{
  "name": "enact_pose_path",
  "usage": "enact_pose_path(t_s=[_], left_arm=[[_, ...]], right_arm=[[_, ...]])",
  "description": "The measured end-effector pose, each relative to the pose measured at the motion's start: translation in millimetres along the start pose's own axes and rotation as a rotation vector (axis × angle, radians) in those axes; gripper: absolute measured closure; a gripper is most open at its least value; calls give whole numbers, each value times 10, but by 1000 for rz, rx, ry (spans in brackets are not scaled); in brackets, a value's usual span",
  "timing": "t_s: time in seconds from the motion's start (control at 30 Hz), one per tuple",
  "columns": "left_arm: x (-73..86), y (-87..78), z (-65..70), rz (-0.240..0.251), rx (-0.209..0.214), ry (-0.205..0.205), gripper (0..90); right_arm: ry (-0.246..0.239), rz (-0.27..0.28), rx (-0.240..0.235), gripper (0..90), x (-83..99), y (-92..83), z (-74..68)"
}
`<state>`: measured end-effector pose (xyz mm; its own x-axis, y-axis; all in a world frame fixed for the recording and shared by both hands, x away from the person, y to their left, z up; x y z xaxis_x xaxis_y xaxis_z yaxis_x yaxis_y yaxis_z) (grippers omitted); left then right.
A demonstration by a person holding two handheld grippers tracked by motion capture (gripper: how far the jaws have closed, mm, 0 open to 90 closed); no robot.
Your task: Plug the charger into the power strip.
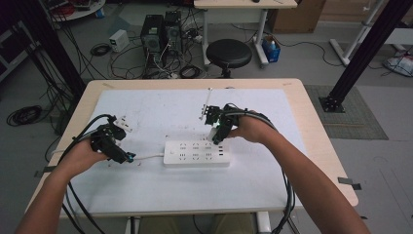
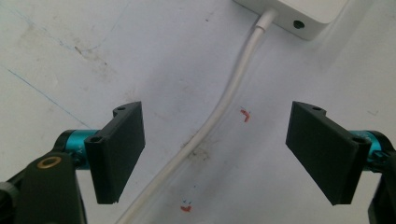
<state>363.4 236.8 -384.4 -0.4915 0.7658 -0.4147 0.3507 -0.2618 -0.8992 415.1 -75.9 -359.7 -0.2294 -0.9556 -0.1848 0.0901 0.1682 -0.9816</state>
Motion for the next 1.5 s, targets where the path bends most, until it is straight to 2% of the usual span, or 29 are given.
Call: enact_pose_path(t_s=[0.13, 0.33, 0.37, 0.53, 0.57, 0.6, 0.67, 0.73, 0.77, 0.8, 0.83, 0.97, 1.07, 1.13, 1.17, 1.43, 1.47, 1.5], left_arm=[[0, -11, 0, 19, 1, -12, 196], [-9, 1, -2, 10, 12, 4, 197], [-17, 14, 1, 15, 16, 2, 197], [-41, 37, 5, 9, 23, 11, 196], [-43, 44, 11, 12, 26, 6, 197], [-42, 42, 3, 4, 25, 18, 197], [-45, 50, 3, 6, 28, 11, 197], [-52, 55, 4, 13, 31, 5, 196], [-54, 55, 1, 11, 32, 10, 196], [-58, 57, 4, 13, 33, 8, 196], [-62, 59, 6, 13, 32, 8, 196], [-63, 75, 14, 18, 38, 3, 197], [-63, 79, 20, 18, 45, 11, 197], [-64, 78, 25, 18, 47, 13, 197], [-63, 75, 34, 23, 47, 8, 197], [-49, 69, 35, 27, 49, 7, 197], [-47, 75, 37, 31, 49, 4, 197], [-40, 76, 35, 24, 49, 9, 197]], right_arm=[[-53, -37, 4, 619, -76, 107, -28], [-95, -53, -2, 619, -135, 203, -44], [-125, -67, 16, 619, -153, 255, -51], [-152, -76, 18, 619, -170, 285, -62], [-164, -80, 13, 619, -172, 293, -67], [-182, -87, 13, 620, -175, 310, -78], [-215, -106, 24, 620, -200, 334, -90], [-215, -112, 18, 620, -209, 334, -86], [-238, -128, 20, 620, -229, 340, -86], [-238, -128, 20, 620, -229, 340, -86], [-276, -138, 20, 620, -249, 348, -86], [-267, -160, 22, 621, -289, 359, -101], [-250, -160, 28, 622, -310, 376, -118], [-259, -154, 28, 622, -318, 381, -109], [-237, -152, 24, 622, -313, 380, -107], [-224, -152, 6, 623, -310, 384, -83], [-246, -203, 11, 622, -280, 459, -79], [-246, -203, 11, 622, -280, 459, -79]])
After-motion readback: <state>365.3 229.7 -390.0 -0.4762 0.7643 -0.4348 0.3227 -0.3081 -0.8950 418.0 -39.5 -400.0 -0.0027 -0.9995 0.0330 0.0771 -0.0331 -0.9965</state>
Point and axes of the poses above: each handheld gripper's, and its own axes: y roughly forward along the jaws, x roughly out of its underside, z roughly to its right, the point moved 4 cm from there along y, roughly forward along the jaws, and after that the axes turned 2 degrees about -x, right-handed, at the moved point
